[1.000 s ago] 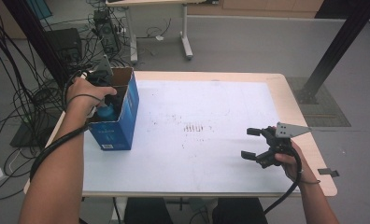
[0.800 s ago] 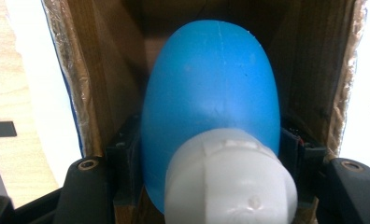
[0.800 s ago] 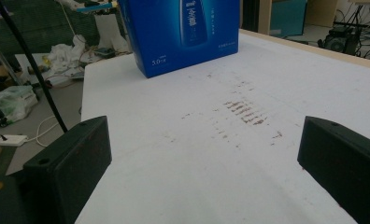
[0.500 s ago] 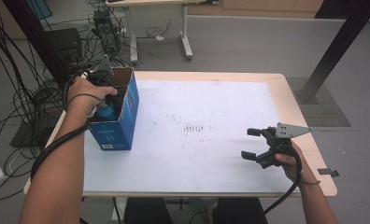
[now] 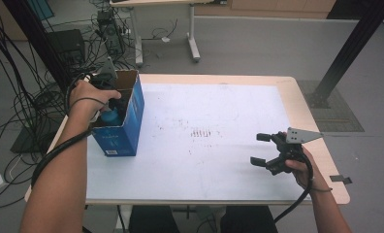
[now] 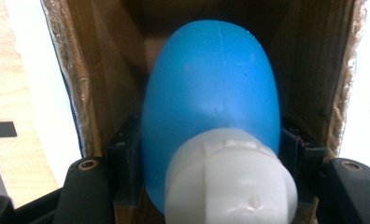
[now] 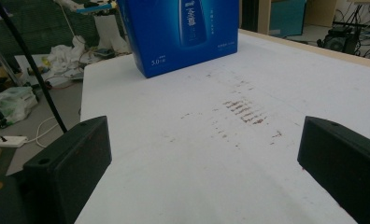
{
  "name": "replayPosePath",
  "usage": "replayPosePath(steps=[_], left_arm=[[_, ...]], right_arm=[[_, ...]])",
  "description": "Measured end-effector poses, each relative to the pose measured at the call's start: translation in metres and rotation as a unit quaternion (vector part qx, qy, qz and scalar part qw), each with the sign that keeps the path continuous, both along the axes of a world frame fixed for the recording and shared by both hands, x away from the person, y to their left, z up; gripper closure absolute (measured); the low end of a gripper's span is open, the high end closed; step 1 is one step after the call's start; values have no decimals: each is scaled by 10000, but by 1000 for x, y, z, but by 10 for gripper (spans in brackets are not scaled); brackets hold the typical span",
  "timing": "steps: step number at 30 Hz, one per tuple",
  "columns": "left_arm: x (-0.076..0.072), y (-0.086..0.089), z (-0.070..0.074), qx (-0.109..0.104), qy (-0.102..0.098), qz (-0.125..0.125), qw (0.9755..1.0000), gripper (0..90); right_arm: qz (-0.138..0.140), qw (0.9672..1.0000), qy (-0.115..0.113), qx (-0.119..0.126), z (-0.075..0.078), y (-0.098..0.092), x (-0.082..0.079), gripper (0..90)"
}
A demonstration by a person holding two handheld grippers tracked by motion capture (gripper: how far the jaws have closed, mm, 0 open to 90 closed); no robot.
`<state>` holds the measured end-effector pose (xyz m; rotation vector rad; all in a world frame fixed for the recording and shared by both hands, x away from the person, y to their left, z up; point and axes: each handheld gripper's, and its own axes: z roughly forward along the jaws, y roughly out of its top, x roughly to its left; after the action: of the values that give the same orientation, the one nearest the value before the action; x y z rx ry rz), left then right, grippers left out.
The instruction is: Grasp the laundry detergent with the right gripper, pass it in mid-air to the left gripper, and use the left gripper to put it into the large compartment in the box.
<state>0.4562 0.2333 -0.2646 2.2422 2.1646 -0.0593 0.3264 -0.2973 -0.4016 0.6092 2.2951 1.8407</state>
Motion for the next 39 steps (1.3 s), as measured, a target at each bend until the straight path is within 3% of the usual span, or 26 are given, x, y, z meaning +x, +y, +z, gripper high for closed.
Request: replayPosePath(steps=[39], left_arm=[[1, 4, -1, -44, 58, 46, 10000, 367]], right_arm=[[45, 10000, 17, -33, -2, 1, 0, 30]])
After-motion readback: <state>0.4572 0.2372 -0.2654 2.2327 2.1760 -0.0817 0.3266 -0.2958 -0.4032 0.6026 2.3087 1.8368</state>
